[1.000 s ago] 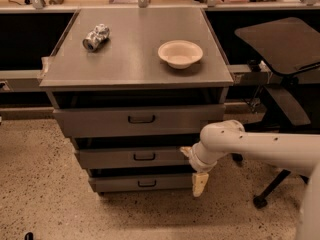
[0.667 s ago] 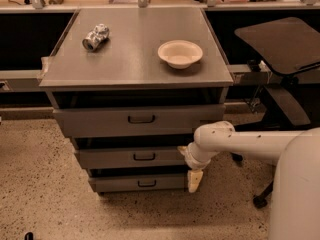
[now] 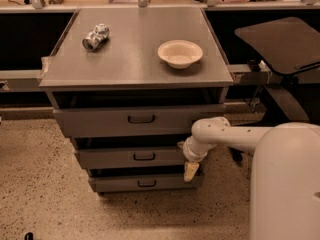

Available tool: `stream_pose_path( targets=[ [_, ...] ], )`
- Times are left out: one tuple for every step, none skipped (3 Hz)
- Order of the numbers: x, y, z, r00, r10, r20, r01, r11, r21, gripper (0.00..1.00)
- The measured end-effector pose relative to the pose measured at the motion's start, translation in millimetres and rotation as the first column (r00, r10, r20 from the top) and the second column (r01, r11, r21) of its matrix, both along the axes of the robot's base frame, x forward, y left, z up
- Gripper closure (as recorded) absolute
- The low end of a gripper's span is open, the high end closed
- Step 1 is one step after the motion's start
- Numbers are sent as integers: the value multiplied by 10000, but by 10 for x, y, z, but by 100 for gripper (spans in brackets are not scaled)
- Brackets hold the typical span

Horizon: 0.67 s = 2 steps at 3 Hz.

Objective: Open middle drawer

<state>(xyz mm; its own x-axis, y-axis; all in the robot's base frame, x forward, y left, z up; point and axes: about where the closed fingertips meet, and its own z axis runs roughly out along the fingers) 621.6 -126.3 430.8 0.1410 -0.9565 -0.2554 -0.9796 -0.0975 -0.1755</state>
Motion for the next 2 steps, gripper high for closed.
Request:
stream_pose_path(
  targets=[
    [126, 20, -81, 9998, -93, -182, 95, 9999, 107, 27],
    [59, 109, -78, 9996, 94, -275, -85, 9995, 314, 40]
  ],
)
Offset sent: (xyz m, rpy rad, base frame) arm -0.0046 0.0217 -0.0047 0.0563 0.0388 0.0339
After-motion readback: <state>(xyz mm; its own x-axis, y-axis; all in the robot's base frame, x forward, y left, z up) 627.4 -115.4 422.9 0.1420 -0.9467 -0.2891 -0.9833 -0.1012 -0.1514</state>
